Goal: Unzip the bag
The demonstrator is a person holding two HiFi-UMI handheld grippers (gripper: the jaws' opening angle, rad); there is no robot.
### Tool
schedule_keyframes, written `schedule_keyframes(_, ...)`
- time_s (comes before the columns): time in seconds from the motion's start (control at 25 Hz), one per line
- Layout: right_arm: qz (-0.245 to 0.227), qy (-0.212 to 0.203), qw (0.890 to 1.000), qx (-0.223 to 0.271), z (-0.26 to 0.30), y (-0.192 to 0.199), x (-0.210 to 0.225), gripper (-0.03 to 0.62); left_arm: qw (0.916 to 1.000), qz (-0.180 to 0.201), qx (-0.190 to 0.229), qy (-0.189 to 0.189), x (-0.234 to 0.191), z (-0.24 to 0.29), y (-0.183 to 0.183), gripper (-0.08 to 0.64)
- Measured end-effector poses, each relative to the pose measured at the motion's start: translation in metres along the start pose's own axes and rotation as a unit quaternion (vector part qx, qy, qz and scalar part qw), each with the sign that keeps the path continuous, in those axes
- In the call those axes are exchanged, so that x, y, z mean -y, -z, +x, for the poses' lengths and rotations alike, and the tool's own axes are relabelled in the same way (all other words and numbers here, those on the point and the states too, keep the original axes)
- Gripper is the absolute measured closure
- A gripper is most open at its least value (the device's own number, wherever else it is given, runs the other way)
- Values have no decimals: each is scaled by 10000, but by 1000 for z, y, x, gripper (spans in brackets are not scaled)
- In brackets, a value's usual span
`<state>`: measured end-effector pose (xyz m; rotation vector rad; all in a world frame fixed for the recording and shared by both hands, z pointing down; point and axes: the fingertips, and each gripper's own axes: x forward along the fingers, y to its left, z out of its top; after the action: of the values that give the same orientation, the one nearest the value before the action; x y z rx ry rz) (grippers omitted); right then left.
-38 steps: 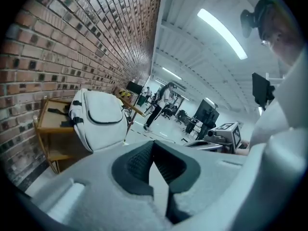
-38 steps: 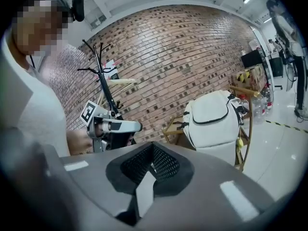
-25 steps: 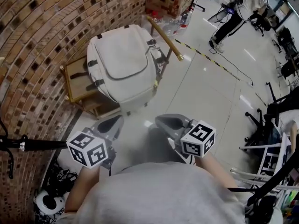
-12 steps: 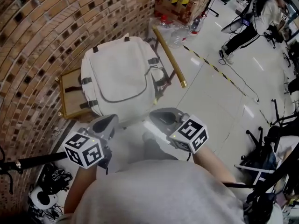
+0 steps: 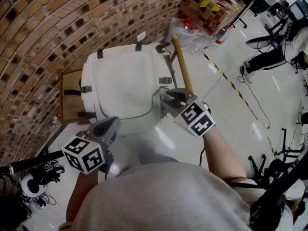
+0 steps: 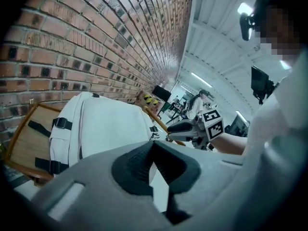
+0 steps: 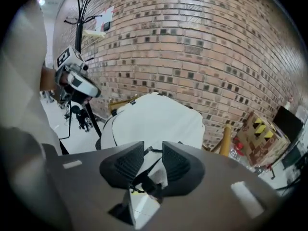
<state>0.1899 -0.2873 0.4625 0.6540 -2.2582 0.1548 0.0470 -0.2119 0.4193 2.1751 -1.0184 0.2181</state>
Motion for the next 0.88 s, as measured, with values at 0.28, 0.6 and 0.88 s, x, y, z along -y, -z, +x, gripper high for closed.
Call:
schedule_keyframes(0.28, -1027, -217, 9923, -661, 47, 10, 21, 465, 9990, -285, 70, -349, -20, 9, -6, 558)
schedule_keyframes(0.6, -1788, -484, 9757, -1174, 73, 30, 30, 465, 9980, -502, 66, -378, -31, 22, -5, 558)
schedule_keyframes(0.88, -2099, -858, 9645, -1353, 77, 33, 29, 476, 9977, -578, -15, -361, -26, 29, -4, 558)
